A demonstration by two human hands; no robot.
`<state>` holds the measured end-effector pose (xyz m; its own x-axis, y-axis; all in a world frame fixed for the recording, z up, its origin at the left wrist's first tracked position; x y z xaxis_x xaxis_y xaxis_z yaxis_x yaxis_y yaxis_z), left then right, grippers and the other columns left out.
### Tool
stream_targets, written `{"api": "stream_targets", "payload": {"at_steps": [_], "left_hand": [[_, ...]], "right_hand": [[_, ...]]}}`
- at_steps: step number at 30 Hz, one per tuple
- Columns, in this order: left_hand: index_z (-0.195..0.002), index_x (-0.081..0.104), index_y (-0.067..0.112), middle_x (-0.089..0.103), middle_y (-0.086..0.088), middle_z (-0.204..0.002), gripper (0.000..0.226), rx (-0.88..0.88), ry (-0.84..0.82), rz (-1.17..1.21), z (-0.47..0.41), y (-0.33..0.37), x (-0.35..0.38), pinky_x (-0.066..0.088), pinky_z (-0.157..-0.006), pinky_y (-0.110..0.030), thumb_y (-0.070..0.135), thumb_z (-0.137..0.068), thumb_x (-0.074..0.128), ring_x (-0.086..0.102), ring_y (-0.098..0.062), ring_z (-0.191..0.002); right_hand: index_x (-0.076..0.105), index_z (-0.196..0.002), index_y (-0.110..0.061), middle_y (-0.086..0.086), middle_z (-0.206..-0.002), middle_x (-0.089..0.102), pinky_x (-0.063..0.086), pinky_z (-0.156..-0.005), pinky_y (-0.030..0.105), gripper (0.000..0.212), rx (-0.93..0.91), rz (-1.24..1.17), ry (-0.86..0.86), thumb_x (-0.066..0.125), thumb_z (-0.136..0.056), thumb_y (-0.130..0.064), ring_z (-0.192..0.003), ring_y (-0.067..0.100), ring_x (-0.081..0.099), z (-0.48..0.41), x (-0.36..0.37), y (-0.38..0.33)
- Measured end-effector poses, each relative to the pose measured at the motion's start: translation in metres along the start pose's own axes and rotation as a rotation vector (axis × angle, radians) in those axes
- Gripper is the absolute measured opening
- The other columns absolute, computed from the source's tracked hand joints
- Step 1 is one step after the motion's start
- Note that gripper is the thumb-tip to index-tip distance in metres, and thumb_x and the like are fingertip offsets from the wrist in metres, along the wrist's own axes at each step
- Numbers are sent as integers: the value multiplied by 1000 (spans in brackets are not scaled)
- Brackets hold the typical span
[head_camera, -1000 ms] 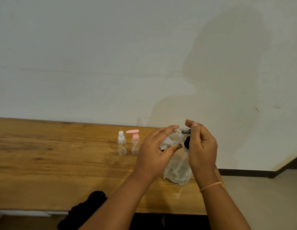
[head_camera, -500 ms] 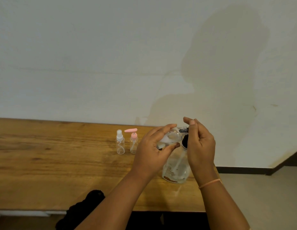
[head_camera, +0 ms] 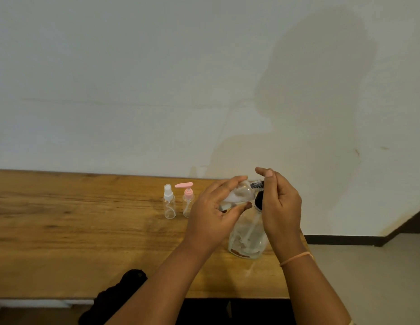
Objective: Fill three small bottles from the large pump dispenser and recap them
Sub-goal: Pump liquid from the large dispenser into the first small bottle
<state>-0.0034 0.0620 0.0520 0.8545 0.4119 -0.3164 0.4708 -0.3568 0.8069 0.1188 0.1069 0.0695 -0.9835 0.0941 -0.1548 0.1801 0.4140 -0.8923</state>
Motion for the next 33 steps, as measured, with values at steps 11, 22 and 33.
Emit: {"api": "stream_targets", "payload": {"at_steps": [11, 22, 33], "left_hand": [[-116, 46, 57, 59, 19, -116, 58, -45, -12, -11, 2, -4, 4, 38, -87, -2, 26, -78, 75, 50, 10, -110], [-116, 47, 53, 55, 26, -111, 57, -22, -12, -20, 1, -4, 4, 37, -85, 0, 22, -77, 76, 49, 14, -107], [-120, 50, 48, 57, 24, -111, 56, -12, 1, -12, 1, -4, 2, 38, -86, -2, 23, -77, 76, 50, 12, -107]], "right_hand": [[63, -89, -33, 0, -87, 67, 51, -74, 17, 28, 41, -38, 5, 40, -101, -22, -83, -3, 60, 4, -1, 5], [65, -92, -24, 8, -79, 63, 46, -61, 13, 26, 42, -62, 21, 40, -100, -18, -79, 16, 59, 6, 0, 3], [65, -106, -18, -15, -96, 65, 44, -67, 6, 23, 24, -59, 16, 44, -99, -14, -82, -8, 59, 0, -2, -3]]}}
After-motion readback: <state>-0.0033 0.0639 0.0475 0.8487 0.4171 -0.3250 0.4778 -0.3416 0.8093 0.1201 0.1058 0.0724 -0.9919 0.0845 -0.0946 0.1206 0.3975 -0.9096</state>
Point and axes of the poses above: each hand's wrist, its own z-axis away from the middle knuckle, its own x-axis out of the palm, y = z × x, the point moved 3 cm from there along -z, towards the middle knuckle
